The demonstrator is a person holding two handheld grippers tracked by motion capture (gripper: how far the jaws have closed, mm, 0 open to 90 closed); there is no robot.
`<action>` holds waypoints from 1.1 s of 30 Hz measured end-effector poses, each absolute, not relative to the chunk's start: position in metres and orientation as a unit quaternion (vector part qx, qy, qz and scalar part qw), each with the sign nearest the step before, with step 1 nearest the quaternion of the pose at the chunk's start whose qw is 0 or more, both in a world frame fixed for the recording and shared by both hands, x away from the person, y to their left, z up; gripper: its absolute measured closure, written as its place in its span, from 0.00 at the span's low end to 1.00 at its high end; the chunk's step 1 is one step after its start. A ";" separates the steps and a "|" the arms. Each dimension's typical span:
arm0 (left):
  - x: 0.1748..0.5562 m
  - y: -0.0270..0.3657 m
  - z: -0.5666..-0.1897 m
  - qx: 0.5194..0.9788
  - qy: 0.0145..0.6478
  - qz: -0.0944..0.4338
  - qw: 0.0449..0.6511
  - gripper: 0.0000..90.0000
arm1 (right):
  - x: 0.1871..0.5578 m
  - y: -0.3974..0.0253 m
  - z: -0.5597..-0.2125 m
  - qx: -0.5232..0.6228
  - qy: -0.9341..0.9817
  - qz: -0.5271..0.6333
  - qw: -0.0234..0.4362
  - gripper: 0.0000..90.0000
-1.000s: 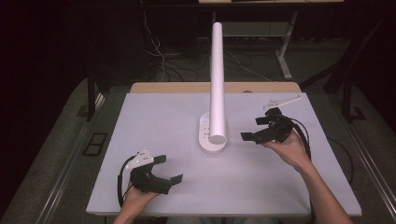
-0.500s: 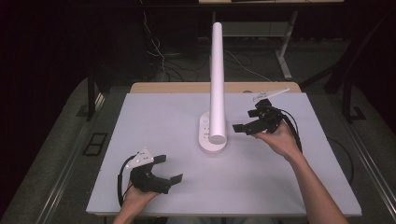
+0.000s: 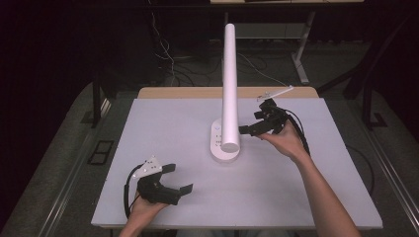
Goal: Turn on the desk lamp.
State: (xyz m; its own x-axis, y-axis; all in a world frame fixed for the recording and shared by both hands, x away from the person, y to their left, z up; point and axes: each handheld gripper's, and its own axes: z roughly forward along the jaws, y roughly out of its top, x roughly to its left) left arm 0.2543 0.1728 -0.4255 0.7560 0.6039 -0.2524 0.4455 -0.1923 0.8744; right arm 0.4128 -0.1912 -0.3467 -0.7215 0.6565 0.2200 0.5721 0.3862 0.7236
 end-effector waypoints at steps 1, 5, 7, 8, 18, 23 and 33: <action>0.254 0.173 -0.425 0.768 0.341 0.074 0.536 0.00 | 0.414 -0.190 -0.347 0.371 0.831 0.412 0.049 0.01; 0.254 0.173 -0.425 0.769 0.340 0.074 0.536 0.00 | 0.421 -0.188 -0.350 0.377 0.826 0.416 0.047 0.01; 0.254 0.172 -0.425 0.770 0.339 0.074 0.536 0.00 | 0.423 -0.188 -0.351 0.377 0.825 0.419 0.048 0.01; 0.254 0.173 -0.425 0.769 0.340 0.074 0.536 0.00 | 0.426 -0.189 -0.353 0.380 0.820 0.425 0.046 0.01; 0.254 0.173 -0.425 0.769 0.340 0.074 0.536 0.00 | 0.439 -0.189 -0.369 0.385 0.811 0.440 0.037 0.10; 0.255 0.174 -0.425 0.767 0.341 0.074 0.538 0.00 | 0.442 -0.188 -0.373 0.378 0.809 0.450 0.032 0.30; 0.255 0.174 -0.426 0.769 0.340 0.073 0.536 0.00 | 0.452 -0.186 -0.385 0.379 0.810 0.446 0.028 0.55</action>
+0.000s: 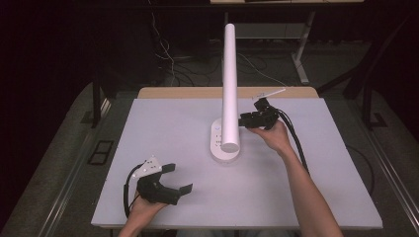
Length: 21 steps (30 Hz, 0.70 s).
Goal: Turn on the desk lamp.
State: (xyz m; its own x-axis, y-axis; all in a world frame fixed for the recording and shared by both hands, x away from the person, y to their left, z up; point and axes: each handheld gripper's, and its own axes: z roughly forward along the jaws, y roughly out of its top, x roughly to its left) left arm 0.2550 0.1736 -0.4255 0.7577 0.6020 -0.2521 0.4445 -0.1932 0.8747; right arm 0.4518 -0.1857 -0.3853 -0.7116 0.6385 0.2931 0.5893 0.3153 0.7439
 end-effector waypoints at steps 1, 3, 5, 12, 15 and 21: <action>0.255 0.174 -0.426 0.769 0.340 0.074 0.537 0.00 | 0.453 -0.186 -0.387 0.379 0.810 0.447 0.028 0.57; 0.255 0.174 -0.426 0.769 0.340 0.074 0.537 0.00 | 0.455 -0.186 -0.389 0.383 0.807 0.449 0.026 0.61; 0.255 0.174 -0.426 0.770 0.340 0.073 0.535 0.00 | 0.457 -0.186 -0.392 0.384 0.805 0.451 0.023 0.65; 0.255 0.174 -0.426 0.769 0.340 0.073 0.537 0.00 | 0.463 -0.183 -0.403 0.385 0.803 0.456 0.011 0.81; 0.255 0.174 -0.426 0.770 0.339 0.073 0.536 0.00 | 0.465 -0.181 -0.407 0.387 0.799 0.460 0.009 0.88; 0.256 0.175 -0.426 0.769 0.341 0.073 0.536 0.00 | 0.467 -0.177 -0.414 0.391 0.802 0.452 0.007 0.96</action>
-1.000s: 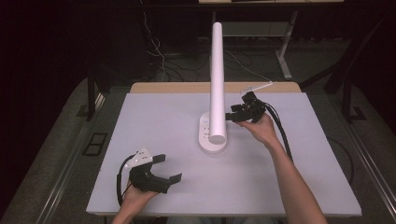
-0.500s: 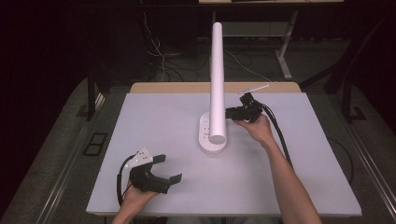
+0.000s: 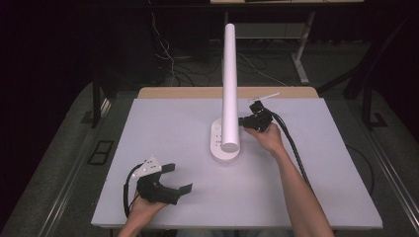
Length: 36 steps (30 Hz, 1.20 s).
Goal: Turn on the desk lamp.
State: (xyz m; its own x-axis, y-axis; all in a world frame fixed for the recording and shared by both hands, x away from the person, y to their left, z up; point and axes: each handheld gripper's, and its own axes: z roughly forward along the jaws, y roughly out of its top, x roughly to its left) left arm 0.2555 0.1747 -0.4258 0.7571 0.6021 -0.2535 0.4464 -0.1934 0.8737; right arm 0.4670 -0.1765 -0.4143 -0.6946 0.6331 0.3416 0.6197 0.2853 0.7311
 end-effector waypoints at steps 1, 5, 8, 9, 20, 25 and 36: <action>0.256 0.175 -0.426 0.769 0.341 0.072 0.536 0.00 | 0.469 -0.176 -0.418 0.392 0.802 0.451 0.006 0.98; 0.256 0.174 -0.426 0.770 0.340 0.072 0.535 0.00 | 0.471 -0.173 -0.424 0.396 0.800 0.450 0.001 1.00; 0.256 0.174 -0.426 0.771 0.340 0.072 0.534 0.00 | 0.472 -0.172 -0.428 0.397 0.800 0.449 0.001 1.00; 0.256 0.174 -0.426 0.770 0.340 0.072 0.534 0.00 | 0.473 -0.171 -0.429 0.401 0.799 0.449 -0.001 1.00; 0.256 0.175 -0.426 0.771 0.341 0.072 0.534 0.00 | 0.474 -0.170 -0.435 0.402 0.798 0.450 0.001 1.00; 0.255 0.174 -0.426 0.771 0.340 0.072 0.534 0.00 | 0.474 -0.170 -0.436 0.403 0.797 0.450 0.004 1.00; 0.256 0.174 -0.426 0.772 0.340 0.072 0.533 0.00 | 0.471 -0.168 -0.432 0.408 0.799 0.441 0.015 1.00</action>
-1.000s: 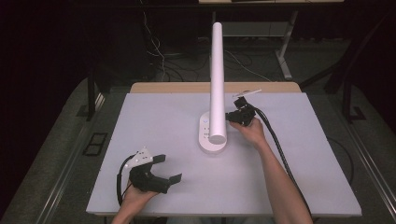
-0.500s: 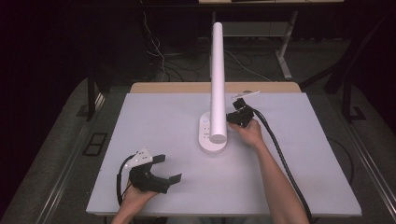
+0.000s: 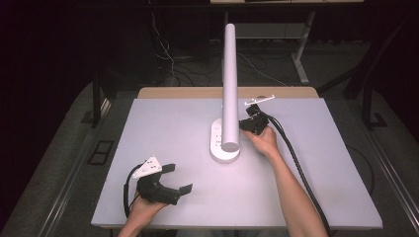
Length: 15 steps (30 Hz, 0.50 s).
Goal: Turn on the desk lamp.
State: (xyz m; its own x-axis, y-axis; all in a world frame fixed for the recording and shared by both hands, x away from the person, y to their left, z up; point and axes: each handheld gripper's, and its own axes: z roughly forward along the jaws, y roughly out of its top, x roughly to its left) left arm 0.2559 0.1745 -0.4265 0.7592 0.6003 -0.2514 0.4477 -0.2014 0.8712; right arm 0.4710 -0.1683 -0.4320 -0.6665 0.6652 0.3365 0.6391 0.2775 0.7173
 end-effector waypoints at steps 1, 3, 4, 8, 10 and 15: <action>0.256 0.174 -0.427 0.771 0.341 0.072 0.534 0.00 | 0.471 -0.168 -0.431 0.409 0.799 0.440 0.014 1.00; 0.256 0.175 -0.426 0.770 0.342 0.072 0.534 0.00 | 0.470 -0.168 -0.431 0.408 0.800 0.439 0.014 1.00; 0.256 0.175 -0.426 0.770 0.342 0.072 0.534 0.00 | 0.470 -0.168 -0.431 0.409 0.800 0.439 0.012 1.00; 0.256 0.175 -0.426 0.768 0.342 0.071 0.536 0.00 | 0.468 -0.171 -0.424 0.405 0.797 0.448 0.014 1.00; 0.256 0.175 -0.426 0.768 0.343 0.072 0.536 0.00 | 0.466 -0.173 -0.419 0.404 0.795 0.453 0.013 1.00; 0.255 0.175 -0.426 0.769 0.342 0.073 0.535 0.00 | 0.462 -0.178 -0.409 0.393 0.800 0.453 0.020 1.00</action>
State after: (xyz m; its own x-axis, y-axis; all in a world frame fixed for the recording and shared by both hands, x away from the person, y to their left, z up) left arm 0.2555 0.1746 -0.4260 0.7558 0.6036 -0.2539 0.4481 -0.1941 0.8726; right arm 0.4621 -0.1779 -0.4094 -0.6902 0.6470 0.3241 0.6109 0.2810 0.7401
